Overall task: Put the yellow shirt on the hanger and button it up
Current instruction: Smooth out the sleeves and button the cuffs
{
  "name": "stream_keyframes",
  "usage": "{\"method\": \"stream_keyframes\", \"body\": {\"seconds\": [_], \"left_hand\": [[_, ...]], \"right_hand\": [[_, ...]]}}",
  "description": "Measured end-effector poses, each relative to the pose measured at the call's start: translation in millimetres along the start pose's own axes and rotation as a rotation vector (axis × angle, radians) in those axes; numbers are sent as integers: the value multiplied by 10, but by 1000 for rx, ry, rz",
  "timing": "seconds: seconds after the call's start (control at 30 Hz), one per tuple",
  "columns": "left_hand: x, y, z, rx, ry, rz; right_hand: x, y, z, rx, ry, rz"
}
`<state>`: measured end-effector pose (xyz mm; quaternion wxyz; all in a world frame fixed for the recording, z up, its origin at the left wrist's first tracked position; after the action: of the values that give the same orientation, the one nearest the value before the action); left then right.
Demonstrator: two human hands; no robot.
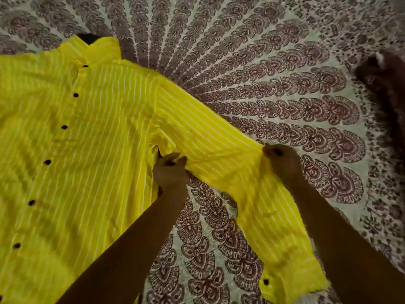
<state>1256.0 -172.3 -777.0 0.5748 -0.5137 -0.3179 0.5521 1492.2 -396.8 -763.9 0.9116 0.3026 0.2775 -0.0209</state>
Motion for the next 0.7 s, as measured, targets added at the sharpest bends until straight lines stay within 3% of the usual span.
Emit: {"method": "stream_keyframes", "body": {"seconds": [0.17, 0.23, 0.33, 0.43, 0.6, 0.63, 0.7], "left_hand": [[-63, 1, 28, 59, 40, -203], [-175, 9, 34, 0, 2, -184], [-462, 148, -29, -139, -23, 0], [-891, 275, -390, -304, 258, 234], [-1312, 253, -742, -207, 694, 202], [-1333, 224, -741, -208, 711, 197], [-1277, 210, -604, -206, 591, 211]], "right_hand": [[-9, 80, 44, -214, 8, 116], [-40, 28, 51, -209, 67, 113], [-165, -258, 27, -207, 340, 43], [-438, -654, 47, -198, 609, 7], [-691, -1371, 387, -89, 607, -299], [-745, -1466, 450, -40, 601, -338], [-877, -1579, 557, 109, 583, -346]]}}
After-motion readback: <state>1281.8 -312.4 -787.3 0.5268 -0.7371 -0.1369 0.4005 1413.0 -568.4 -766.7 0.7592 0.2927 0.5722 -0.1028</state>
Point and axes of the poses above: each hand's wrist, its own x-axis towards the middle knuckle, its own z-axis out of the back of the hand, y = z × x, the point moved 9 cm from there along x, towards the middle knuckle, and after that the axes turned 14 degrees about -z, right-handed, at the moved point
